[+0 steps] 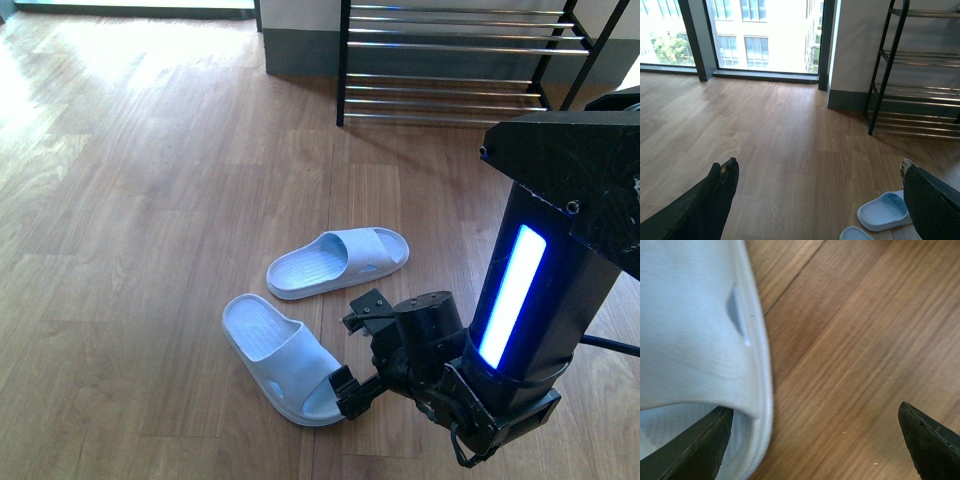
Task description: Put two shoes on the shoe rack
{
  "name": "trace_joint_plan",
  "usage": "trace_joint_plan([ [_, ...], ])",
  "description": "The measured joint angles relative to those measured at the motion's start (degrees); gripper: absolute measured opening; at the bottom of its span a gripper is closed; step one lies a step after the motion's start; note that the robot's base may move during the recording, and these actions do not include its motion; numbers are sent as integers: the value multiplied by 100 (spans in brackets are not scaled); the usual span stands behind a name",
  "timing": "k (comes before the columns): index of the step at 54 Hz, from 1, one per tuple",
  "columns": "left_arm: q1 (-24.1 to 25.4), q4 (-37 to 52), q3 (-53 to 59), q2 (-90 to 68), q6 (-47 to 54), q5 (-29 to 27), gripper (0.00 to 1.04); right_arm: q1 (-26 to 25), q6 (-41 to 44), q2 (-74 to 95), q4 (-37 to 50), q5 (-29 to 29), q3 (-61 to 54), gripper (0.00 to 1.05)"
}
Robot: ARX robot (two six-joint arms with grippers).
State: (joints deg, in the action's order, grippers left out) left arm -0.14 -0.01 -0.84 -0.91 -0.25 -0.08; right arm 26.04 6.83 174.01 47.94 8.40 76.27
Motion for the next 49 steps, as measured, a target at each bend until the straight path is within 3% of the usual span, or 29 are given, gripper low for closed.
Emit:
trace_joint_plan([
  [3,0,0,0,0,0,0,95,39,20,-4,31,195,-76,95],
  [10,0,0,0,0,0,0,95,184,26,-4,59,562,-146,69],
  [13,0,0,0,0,0,0,95,203,42,-2,59,459,-61,57],
  [35,0,0,0,0,0,0,95,214,-63,63,251,212,59,3],
  [42,0,0,0,0,0,0,95,195,35,11,365,216,-131,1],
  [49,0,0,0,0,0,0,95,28,828,-203,682,415,-588,1],
])
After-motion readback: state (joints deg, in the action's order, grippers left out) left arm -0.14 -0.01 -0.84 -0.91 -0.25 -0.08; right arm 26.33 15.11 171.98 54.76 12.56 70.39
